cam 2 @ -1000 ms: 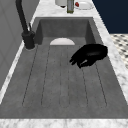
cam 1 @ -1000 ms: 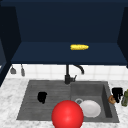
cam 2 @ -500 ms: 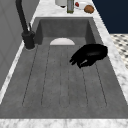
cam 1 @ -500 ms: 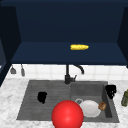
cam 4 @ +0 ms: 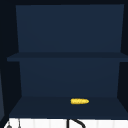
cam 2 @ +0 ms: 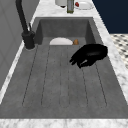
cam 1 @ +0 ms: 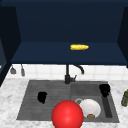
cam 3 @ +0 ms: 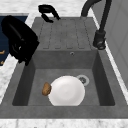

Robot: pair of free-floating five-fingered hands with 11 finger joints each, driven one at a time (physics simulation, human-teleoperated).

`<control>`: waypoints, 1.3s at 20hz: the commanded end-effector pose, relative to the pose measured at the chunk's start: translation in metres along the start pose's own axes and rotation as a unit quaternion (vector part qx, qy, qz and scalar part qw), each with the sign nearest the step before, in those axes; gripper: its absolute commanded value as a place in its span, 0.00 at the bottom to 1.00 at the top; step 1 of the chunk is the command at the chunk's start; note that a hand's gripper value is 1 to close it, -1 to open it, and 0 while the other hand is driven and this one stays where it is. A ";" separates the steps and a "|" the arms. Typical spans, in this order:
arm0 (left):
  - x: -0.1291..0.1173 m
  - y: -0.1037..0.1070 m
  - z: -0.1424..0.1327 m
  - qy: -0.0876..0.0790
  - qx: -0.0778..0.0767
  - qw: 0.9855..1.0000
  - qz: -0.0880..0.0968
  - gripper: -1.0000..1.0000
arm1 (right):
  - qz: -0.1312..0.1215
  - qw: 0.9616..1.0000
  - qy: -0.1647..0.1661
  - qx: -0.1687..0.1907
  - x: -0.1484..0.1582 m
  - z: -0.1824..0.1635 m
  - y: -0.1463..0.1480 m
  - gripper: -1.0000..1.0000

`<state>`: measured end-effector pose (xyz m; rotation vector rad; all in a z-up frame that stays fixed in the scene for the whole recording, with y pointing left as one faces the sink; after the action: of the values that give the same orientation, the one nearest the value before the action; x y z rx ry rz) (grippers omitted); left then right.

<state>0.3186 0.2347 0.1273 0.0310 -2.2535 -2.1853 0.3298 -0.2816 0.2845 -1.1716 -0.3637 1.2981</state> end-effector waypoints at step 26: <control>0.000 0.000 0.000 0.000 0.000 1.000 0.000 0.50 | -0.019 0.995 -0.014 -0.099 0.097 0.013 0.077 0.00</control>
<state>0.3186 0.2347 0.1273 0.0310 -2.2535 -2.1853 0.3074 -0.2001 0.1914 -1.2813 -0.4930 1.2645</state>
